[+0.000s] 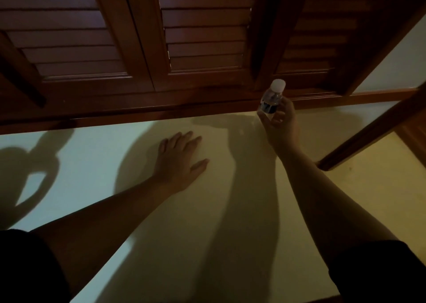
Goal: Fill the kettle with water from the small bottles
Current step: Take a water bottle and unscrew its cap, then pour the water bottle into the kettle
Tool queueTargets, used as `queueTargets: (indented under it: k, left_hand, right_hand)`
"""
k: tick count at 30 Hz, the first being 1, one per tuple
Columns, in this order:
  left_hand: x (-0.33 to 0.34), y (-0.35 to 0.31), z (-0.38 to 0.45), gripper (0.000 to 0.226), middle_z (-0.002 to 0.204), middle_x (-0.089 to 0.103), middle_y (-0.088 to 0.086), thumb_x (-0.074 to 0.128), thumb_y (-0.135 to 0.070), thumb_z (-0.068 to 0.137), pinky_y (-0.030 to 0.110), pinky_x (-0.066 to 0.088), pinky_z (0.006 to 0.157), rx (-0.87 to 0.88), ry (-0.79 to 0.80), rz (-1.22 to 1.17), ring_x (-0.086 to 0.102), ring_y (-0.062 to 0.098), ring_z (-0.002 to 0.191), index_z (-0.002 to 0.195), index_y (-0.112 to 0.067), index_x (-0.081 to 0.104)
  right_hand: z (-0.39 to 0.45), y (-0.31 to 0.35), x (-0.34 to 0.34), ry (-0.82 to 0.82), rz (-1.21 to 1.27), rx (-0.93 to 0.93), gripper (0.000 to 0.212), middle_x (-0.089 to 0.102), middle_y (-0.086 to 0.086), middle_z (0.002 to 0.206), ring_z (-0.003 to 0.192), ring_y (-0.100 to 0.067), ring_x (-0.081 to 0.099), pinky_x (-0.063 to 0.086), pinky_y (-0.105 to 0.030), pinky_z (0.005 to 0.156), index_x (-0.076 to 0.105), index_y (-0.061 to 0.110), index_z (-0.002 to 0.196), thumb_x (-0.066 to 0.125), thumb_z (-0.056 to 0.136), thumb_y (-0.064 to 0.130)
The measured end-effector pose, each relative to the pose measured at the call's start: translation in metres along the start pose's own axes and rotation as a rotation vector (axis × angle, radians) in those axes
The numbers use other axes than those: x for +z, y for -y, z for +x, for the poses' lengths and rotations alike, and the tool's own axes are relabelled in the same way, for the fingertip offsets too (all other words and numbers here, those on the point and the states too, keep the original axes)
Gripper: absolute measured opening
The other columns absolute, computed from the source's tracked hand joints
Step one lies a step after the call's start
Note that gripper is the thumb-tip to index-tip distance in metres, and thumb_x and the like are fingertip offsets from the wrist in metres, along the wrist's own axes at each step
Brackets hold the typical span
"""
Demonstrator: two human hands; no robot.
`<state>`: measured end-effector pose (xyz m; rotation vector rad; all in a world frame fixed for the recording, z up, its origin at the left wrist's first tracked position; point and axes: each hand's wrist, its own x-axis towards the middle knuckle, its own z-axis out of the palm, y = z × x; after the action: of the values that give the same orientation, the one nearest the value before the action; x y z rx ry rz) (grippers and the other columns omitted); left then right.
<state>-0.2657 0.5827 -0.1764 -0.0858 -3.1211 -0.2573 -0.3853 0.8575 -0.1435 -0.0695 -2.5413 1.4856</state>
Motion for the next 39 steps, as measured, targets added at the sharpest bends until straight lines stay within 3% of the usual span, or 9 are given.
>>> queueTargets:
  k: [4,9,16,18,21,27,32,36,39]
  left_hand:
    - [0.001,0.000,0.000,0.077,0.165,0.029,-0.002,0.026,-0.072,0.090,0.052,0.019,0.121,0.010,-0.017,-0.032,0.024,0.027,0.151,0.157,-0.033,0.031]
    - [0.001,0.002,-0.001,0.075,0.166,0.026,-0.003,0.026,-0.072,0.092,0.051,0.018,0.121,0.010,-0.009,-0.027,0.022,0.026,0.152,0.157,-0.034,0.029]
    - [-0.003,0.002,-0.001,0.077,0.166,0.025,-0.004,0.025,-0.072,0.090,0.050,0.015,0.122,0.008,0.010,-0.055,0.019,0.025,0.153,0.158,-0.035,0.029]
    - [-0.004,0.003,-0.001,0.078,0.167,0.024,-0.005,0.025,-0.074,0.089,0.049,0.014,0.122,0.007,0.021,-0.085,0.018,0.024,0.153,0.157,-0.035,0.030]
    - [-0.012,0.008,-0.004,0.083,0.167,0.023,-0.005,0.028,-0.076,0.084,0.046,0.011,0.124,0.009,0.085,-0.187,0.016,0.022,0.155,0.156,-0.035,0.032]
    - [-0.051,0.034,-0.082,0.065,0.160,0.039,-0.009,0.062,-0.048,0.095,0.035,0.033,0.118,-0.108,0.090,-0.485,0.037,0.014,0.145,0.154,-0.036,0.037]
    - [-0.085,0.070,-0.189,0.046,0.126,0.064,-0.021,0.072,-0.039,0.092,0.014,0.044,0.089,-0.282,0.081,-0.668,0.057,-0.009,0.111,0.135,-0.040,0.058]
    - [-0.097,0.109,-0.265,0.024,0.104,0.072,-0.022,0.073,-0.027,0.092,0.010,0.047,0.075,-0.430,0.000,-0.805,0.066,0.000,0.102,0.114,-0.036,0.069]
    - [-0.110,0.139,-0.317,0.020,0.099,0.076,-0.010,0.071,-0.017,0.093,0.019,0.050,0.082,-0.519,-0.083,-0.918,0.071,0.008,0.095,0.109,-0.029,0.071]
  right_hand:
    - [0.011,0.003,0.002,-0.021,0.032,-0.011,0.068,0.065,0.007,0.132,0.097,0.008,0.062,0.060,-0.034,0.087,0.046,0.022,0.152,0.081,0.095,0.032]
    - [0.017,0.001,0.005,-0.023,0.055,-0.006,0.067,0.063,0.014,0.123,0.091,0.017,0.062,0.063,-0.040,0.091,0.047,0.018,0.151,0.082,0.094,0.024]
    - [-0.015,0.003,-0.009,-0.024,0.076,0.084,0.110,0.045,-0.005,0.161,0.132,-0.007,0.046,0.052,-0.027,0.100,0.018,0.024,0.169,0.089,0.086,0.032]
    - [-0.045,0.008,-0.012,-0.064,0.156,0.154,0.106,0.044,-0.004,0.162,0.133,-0.008,0.047,0.048,-0.020,0.093,0.019,0.028,0.168,0.087,0.088,0.034]
    - [-0.105,0.015,-0.012,-0.079,0.170,0.137,0.090,0.049,0.002,0.158,0.135,-0.007,0.051,0.051,-0.031,0.103,0.030,0.030,0.164,0.083,0.092,0.035]
    - [-0.205,0.049,0.009,0.375,0.062,-0.055,0.050,0.068,0.016,0.124,0.108,0.000,0.067,0.060,-0.023,0.081,0.058,0.035,0.144,0.075,0.097,0.033]
    - [-0.245,0.088,0.039,0.694,0.075,-0.136,0.028,0.075,0.018,0.088,0.077,-0.005,0.072,0.055,-0.018,0.063,0.070,0.042,0.116,0.077,0.098,0.022]
    - [-0.277,0.121,0.073,0.813,0.206,-0.117,0.019,0.075,0.008,0.086,0.070,-0.021,0.069,0.057,-0.035,0.063,0.078,0.035,0.112,0.077,0.094,0.030]
    - [-0.304,0.149,0.104,0.874,0.289,-0.113,0.016,0.075,0.002,0.084,0.069,-0.017,0.067,0.054,-0.029,0.066,0.080,0.031,0.107,0.078,0.093,0.024]
